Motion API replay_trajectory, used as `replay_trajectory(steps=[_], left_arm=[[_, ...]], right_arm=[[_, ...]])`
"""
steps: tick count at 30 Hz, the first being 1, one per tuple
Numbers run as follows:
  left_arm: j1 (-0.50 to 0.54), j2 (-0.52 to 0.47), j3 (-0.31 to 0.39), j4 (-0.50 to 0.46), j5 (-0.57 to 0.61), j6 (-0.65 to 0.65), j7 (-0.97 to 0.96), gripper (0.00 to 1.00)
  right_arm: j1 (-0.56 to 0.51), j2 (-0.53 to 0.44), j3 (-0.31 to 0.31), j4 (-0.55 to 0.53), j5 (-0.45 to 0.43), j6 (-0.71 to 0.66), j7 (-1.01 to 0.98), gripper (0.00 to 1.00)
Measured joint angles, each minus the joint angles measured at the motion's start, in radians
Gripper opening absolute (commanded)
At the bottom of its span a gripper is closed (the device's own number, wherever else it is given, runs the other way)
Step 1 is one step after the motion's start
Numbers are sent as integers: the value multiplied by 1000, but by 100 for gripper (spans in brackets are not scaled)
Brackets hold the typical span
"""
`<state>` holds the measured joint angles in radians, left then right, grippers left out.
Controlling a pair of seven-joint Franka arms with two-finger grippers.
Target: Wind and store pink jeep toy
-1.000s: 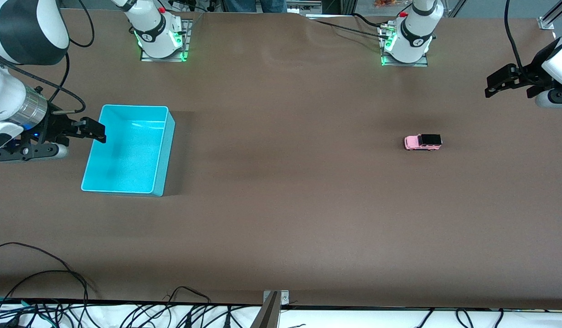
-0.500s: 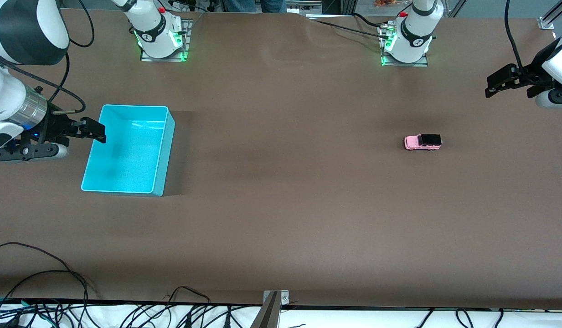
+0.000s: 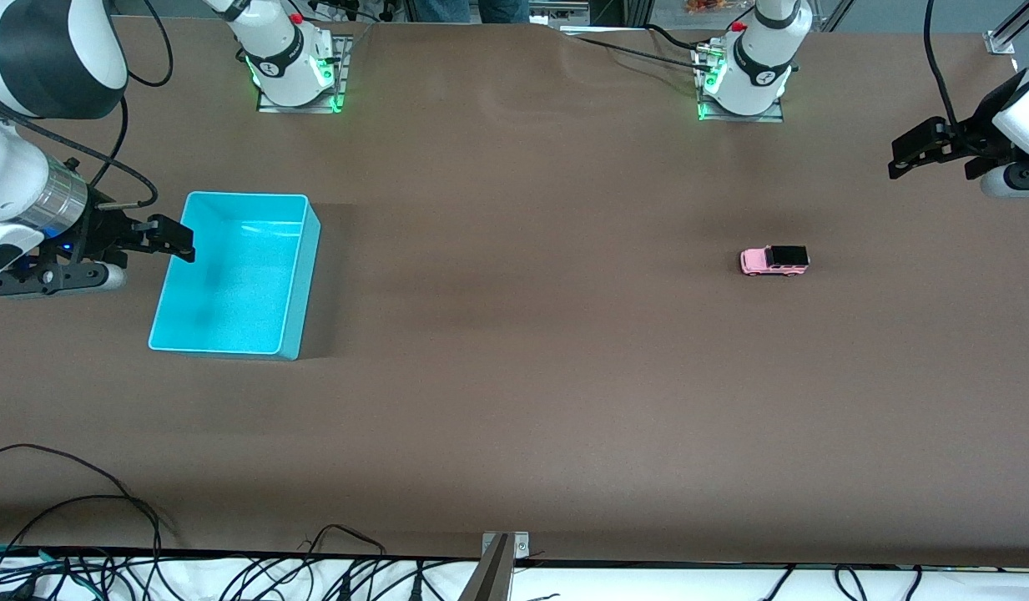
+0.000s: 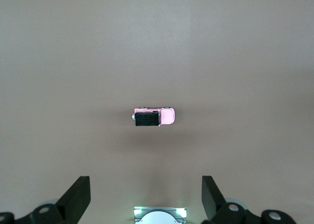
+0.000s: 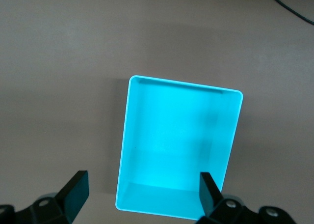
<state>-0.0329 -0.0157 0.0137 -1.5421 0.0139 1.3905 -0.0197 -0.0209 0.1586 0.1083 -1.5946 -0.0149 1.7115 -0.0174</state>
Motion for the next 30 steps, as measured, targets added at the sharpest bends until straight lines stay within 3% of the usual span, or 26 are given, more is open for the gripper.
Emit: replay_trajectory(steps=[30], left_arm=[[1,0,0,0,0,-19,0,100]], right_arm=[[-1,0,-1,0,0,2,0,100]])
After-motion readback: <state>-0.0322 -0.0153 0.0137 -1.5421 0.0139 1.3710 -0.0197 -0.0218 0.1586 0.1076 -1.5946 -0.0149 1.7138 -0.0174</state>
